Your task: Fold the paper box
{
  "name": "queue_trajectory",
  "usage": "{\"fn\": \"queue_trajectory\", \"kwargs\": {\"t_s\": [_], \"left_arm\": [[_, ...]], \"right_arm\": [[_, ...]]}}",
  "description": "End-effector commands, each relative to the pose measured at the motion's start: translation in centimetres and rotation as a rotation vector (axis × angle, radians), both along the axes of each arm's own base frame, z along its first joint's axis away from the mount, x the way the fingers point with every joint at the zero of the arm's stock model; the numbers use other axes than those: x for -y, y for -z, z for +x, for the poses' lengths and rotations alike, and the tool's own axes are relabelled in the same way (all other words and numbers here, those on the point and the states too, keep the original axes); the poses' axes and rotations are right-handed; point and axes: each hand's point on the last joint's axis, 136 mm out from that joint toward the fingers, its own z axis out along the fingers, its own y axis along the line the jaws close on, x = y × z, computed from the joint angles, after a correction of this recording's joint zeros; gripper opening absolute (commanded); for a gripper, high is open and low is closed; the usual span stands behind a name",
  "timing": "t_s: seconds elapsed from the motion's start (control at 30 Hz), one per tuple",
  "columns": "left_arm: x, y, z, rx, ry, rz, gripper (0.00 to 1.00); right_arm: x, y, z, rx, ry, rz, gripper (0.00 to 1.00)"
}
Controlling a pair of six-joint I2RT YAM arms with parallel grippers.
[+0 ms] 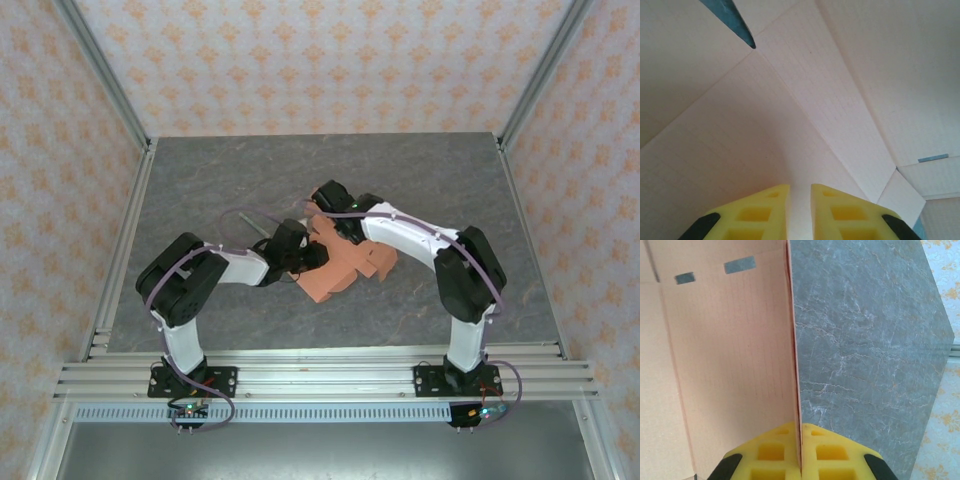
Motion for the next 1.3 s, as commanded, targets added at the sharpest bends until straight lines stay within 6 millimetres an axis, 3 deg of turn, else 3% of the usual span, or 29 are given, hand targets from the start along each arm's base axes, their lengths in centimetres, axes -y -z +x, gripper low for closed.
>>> {"fn": "queue_trajectory", "kwargs": {"t_s": [0.0,0.2,0.5,0.93,1.13,1.27], "left_arm": [[0.2,1.7,-0.8,-0.040,-0.004,-0.007,0.18],[0.1,2.3,-1.0,-0.044,-0.021,-0.023,0.17],[-0.1,1.8,-0.6,-0.029,-0.032,-0.041,0.19],[-0.8,1.4,-0.5,-0.025,-0.045,-0.059,0.24],[-1.6,0.4,-0.3,-0.006,-0.050,-0.065,0.29],[-3.4,-0.6,-0.4,0.029,-0.053,-0.028,0.31]], "right_arm": [[-0.4,0.0,0.3,0.034,-0.005,-0.049,0.00],[-0.7,0.2,0.6,0.076,-0.023,-0.055,0.00],[-1.2,-1.2,0.9,0.210,-0.078,-0.115,0.00],[-1.7,0.0,1.5,0.226,-0.104,-0.138,0.00],[-1.6,-0.4,1.7,0.247,-0.131,-0.175,0.00],[-1.9,-1.0,1.9,0.240,-0.194,-0.159,0.00]]}}
